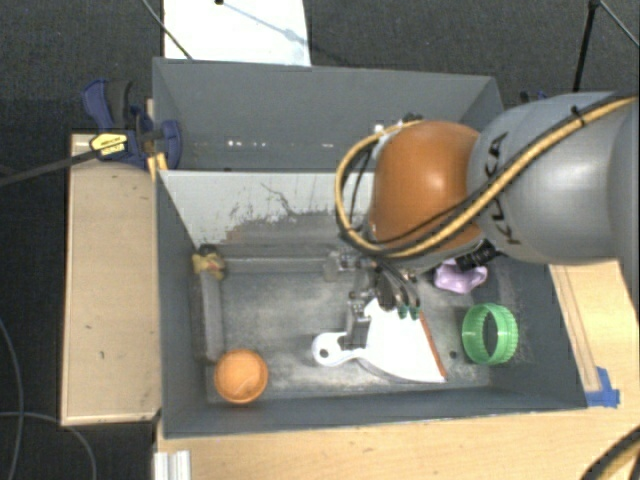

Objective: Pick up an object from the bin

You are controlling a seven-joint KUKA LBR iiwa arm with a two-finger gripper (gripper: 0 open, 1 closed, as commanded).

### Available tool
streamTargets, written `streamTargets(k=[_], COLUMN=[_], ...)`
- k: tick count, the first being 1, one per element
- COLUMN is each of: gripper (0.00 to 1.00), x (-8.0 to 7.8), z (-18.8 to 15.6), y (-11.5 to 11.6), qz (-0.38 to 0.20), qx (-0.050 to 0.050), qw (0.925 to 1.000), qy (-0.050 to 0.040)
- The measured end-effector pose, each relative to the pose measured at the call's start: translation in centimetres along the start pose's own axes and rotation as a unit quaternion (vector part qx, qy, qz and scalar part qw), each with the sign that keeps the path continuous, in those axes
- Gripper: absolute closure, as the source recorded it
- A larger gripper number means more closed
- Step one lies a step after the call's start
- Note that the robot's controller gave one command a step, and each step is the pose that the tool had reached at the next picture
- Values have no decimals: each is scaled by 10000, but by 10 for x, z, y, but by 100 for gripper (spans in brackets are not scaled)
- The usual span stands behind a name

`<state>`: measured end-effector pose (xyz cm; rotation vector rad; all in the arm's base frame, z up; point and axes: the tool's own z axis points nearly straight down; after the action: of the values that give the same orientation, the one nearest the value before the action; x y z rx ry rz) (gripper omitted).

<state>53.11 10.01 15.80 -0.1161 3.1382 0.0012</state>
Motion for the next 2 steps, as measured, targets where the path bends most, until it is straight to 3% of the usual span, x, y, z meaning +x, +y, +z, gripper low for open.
streamTargets(k=[1,2], gripper=[0,100], x=[19,32], z=[23,72], y=[-3,-46], qz=[124,-669], qx=[0,-1], qw=[9999,9978], qy=[-6,3])
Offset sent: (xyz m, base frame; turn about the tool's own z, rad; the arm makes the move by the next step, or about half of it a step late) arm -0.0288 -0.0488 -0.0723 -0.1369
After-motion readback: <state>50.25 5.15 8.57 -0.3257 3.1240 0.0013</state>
